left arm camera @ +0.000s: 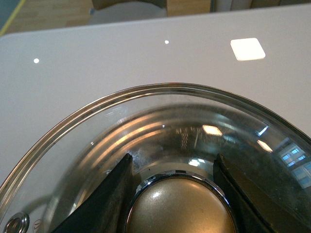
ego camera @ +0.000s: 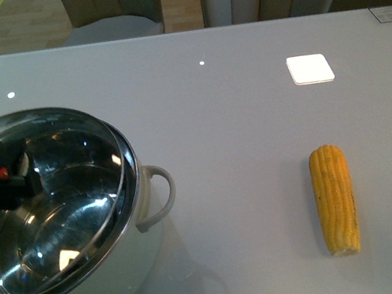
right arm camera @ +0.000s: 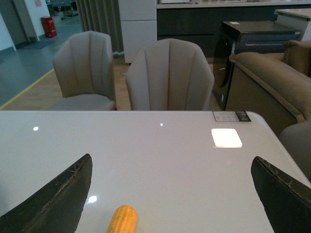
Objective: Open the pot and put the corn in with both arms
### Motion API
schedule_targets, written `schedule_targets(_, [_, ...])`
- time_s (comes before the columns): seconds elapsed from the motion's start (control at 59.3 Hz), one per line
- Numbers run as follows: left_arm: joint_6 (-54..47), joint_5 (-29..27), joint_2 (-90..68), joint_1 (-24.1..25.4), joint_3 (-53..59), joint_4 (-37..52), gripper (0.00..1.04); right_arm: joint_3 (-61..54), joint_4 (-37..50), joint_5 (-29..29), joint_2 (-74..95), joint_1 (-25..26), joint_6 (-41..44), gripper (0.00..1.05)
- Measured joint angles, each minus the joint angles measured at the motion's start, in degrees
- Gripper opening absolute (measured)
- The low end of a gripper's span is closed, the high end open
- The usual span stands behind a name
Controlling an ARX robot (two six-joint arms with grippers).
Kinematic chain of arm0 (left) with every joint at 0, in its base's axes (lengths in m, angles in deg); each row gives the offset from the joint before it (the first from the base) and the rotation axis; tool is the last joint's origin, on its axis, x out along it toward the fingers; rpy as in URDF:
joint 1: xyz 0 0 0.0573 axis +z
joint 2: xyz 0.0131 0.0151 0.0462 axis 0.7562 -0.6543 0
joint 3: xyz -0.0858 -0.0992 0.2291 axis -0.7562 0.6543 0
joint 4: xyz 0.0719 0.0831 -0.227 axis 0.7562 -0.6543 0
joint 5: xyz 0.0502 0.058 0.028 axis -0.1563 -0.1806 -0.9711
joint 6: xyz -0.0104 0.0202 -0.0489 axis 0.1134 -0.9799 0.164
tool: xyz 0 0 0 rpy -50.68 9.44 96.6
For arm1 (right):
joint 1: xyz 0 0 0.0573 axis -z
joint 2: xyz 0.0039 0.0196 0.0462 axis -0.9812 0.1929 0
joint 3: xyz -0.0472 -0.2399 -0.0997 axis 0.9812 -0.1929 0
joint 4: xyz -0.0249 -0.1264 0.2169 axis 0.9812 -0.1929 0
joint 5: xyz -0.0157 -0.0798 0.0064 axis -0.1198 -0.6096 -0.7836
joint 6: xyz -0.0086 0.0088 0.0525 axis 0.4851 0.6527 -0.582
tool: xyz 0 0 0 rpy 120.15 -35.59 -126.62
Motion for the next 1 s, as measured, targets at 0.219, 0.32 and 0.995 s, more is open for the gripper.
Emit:
schedule_targets(0.219, [-0.2,1.8,9.5,7.8,-2.9,-3.5,0.43,0.0,0.0,0.0,0.0,0.0,0.0,0.96])
schedule_targets(0.32, [-0.7,2.5,9.9,13.6,-2.9,-2.4,0.43,0.0,0.0,0.0,0.0,0.0,0.0,0.96])
schedule_targets(0.995, [-1.3,6.6,-22.9,46.5,-2.0,25.1,0.43,0.0,0.0,0.0,0.0,0.0,0.0,0.96])
